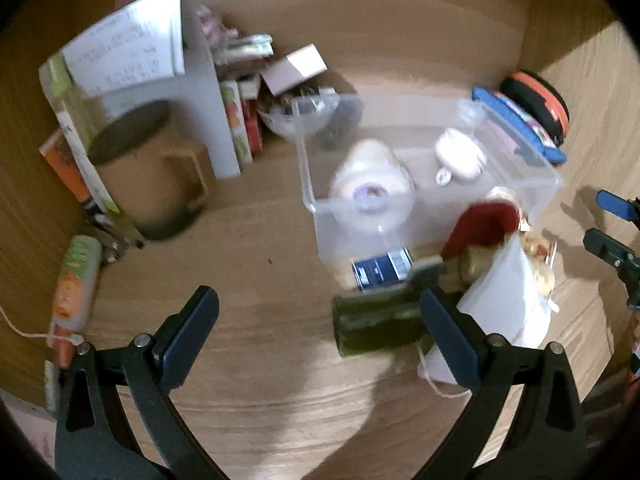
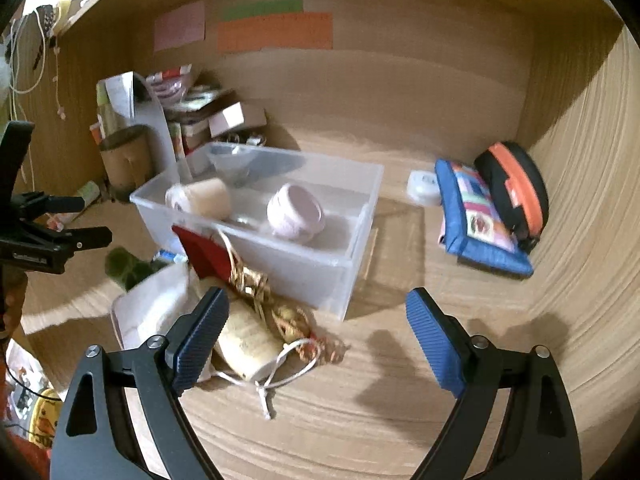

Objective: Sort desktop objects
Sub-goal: 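Grasp the dark green bottle with the left tool while the right tool grasps the red gift bag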

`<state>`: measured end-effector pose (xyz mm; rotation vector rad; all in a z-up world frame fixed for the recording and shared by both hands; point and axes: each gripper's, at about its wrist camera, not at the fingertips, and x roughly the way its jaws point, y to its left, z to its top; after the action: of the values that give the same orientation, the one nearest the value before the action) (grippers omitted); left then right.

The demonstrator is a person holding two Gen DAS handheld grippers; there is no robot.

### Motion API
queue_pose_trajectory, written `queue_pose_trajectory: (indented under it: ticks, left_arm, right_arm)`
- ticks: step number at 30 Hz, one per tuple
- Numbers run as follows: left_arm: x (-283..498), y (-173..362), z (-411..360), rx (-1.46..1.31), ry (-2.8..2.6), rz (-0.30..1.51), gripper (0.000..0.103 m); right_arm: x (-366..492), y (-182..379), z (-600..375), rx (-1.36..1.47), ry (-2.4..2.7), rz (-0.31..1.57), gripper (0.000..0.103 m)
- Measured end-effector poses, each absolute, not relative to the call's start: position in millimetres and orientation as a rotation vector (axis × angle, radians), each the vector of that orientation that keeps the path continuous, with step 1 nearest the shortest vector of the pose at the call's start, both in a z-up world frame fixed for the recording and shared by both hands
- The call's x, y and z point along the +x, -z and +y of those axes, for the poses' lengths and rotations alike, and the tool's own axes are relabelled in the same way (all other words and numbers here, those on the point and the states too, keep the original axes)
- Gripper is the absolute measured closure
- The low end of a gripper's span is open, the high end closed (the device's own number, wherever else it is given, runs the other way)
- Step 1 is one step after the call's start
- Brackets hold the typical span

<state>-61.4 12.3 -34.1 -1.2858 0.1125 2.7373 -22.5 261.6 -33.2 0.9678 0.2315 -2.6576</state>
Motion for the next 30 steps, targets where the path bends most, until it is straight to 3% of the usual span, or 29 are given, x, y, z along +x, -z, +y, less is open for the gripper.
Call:
queue_pose_trajectory:
  ticks: [11,18,22,27,30]
  left_arm:
    - [-70,70,28,-1.408,-2.642,0.157,0.001]
    - [-75,72,23,-1.405,-2.635,0.098,0.001]
    - [-75,70,23,-1.368,-2.654,0.106,0.001]
    - [-79,74,20,-1.353,-2.650,0.083,0.001]
    - [-78,73,20,-1.335,-2.645,0.080,0.008]
  right_arm:
    - [-27,66,259,1.044,2.547,0.174,0.016]
    - [-49,72,237,1.048,2.483,0.161,0.028]
    - [-60,79,222,1.075,2.457,0.186,0.047]
    - [-68,83,212,1.076,2.441,0.201,0.052]
    - [-69,84,206,1.077,2.423,0.202,0.052]
